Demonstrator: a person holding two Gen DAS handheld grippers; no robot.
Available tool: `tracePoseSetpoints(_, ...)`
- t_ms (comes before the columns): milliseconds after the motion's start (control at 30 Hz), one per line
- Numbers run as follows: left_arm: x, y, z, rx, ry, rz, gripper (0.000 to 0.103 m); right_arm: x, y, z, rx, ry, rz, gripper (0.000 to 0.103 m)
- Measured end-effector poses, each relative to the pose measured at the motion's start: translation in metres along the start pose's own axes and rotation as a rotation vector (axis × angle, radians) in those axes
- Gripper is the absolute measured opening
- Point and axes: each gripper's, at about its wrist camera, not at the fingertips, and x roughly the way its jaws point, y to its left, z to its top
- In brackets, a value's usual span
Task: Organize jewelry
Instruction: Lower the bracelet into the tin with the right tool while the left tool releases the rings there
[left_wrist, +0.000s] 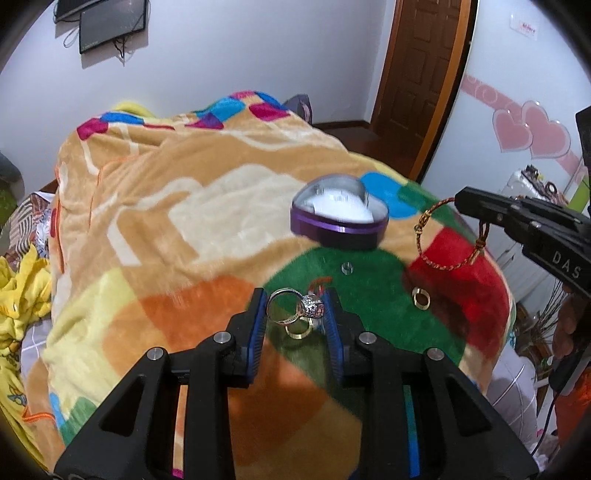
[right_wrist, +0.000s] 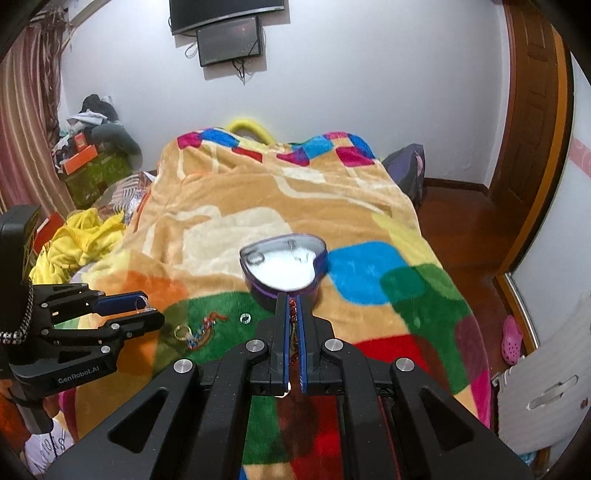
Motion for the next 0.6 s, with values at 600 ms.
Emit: tracePoseSetpoints(600, 0.003, 0.010, 0.039, -0.014, -0.083, -0.004, 0.030, 0.020, 0.017, 0.037, -0.033, -0.067, 0.043, 0.003)
